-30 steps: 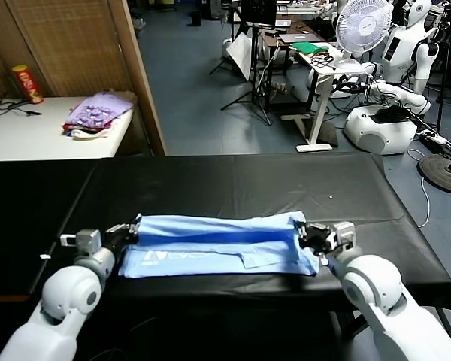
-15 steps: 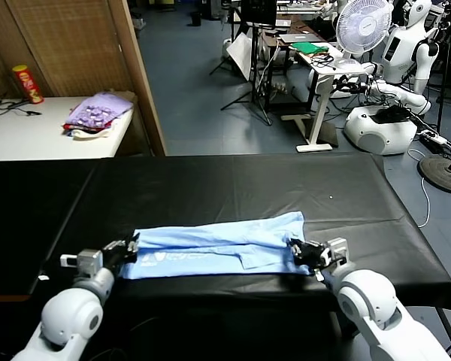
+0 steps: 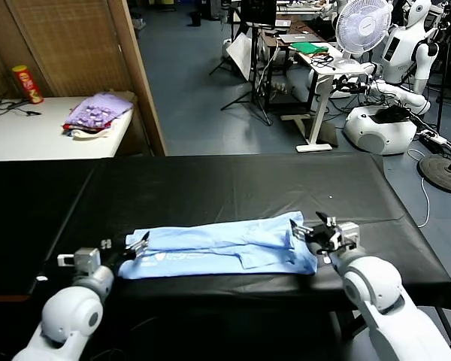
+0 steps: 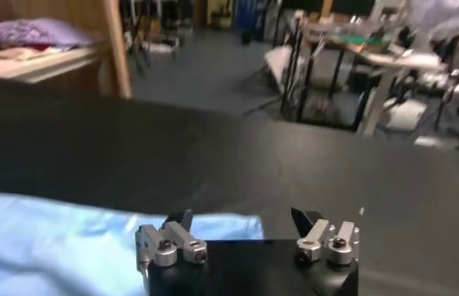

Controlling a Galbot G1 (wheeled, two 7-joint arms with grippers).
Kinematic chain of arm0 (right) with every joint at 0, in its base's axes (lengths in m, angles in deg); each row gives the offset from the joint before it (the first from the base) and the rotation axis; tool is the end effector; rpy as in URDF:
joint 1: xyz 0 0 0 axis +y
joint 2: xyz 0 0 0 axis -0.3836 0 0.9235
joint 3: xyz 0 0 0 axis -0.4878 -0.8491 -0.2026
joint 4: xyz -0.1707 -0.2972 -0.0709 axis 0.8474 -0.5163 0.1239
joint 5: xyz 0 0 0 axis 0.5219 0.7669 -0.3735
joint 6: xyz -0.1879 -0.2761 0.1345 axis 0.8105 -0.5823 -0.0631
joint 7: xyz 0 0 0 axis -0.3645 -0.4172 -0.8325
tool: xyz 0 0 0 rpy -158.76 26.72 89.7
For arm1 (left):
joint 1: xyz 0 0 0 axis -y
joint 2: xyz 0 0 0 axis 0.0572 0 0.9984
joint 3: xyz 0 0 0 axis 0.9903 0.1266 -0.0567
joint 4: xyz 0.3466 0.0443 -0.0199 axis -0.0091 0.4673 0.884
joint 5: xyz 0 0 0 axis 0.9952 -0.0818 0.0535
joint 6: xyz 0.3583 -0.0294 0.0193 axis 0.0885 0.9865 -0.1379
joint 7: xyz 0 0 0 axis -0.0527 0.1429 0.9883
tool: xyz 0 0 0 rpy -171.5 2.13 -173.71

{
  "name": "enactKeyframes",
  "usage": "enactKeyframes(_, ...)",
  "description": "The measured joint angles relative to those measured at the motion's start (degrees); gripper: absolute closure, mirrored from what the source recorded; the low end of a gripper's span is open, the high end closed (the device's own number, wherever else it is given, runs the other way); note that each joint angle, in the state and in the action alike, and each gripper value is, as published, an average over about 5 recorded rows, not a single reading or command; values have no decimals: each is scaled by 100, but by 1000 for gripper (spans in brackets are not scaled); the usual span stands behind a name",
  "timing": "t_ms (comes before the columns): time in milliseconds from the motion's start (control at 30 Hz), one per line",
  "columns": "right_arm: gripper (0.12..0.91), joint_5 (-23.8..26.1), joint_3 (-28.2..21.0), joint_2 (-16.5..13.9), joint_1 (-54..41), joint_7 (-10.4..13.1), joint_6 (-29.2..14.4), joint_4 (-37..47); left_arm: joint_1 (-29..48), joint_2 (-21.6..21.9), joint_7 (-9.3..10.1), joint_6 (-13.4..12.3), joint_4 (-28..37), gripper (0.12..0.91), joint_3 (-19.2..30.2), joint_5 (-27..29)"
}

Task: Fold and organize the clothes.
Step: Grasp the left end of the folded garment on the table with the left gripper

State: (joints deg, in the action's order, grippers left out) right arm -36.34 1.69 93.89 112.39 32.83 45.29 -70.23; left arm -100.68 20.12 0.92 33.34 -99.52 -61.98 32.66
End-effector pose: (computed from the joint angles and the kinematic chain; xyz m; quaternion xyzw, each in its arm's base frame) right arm 0.3441 -0.0670 -0.2602 0.0941 -0.9695 0.0623 0.2176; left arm 0.2768 0.0966 -0.2597 -0.0188 -0.9703 0.0438 0.2371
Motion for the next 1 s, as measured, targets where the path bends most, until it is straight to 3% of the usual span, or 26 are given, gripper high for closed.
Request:
enactKeyframes(133, 250, 101, -88, 122, -159, -96, -147, 414, 197, -61, -147, -13, 320, 232, 93, -88)
enactKeyframes(300, 465, 181, -166, 262, -339, -149, -232, 786, 312, -97, -205, -38, 582, 256, 129, -62)
enactKeyframes(400, 616, 240, -203, 342, -388, -162, -299, 925, 347, -110, -198, -82, 695, 372, 130, -39)
enactKeyframes(567, 858, 428, -263, 468, -394, -33, -528, 1073, 373, -179, -162, -242, 835, 654, 136, 257)
enactKeyframes(667, 882, 581, -305, 547, -388, 137, -735, 1150, 408, -247, -154, -460, 922, 820, 174, 597)
enactKeyframes(733, 878, 668, -325, 619, -398, 246, -896, 1216, 454, -299, -154, -636, 997, 882, 214, 862)
enactKeyframes(933, 873, 714, -309, 775, -415, 234, -1140, 1329, 691, -476, -181, -918, 1249, 896, 339, 1314)
enactKeyframes(1000, 829, 693, -287, 765, -380, 164, -1158, 1301, 789, -518, -199, -939, 1313, 895, 360, 1354)
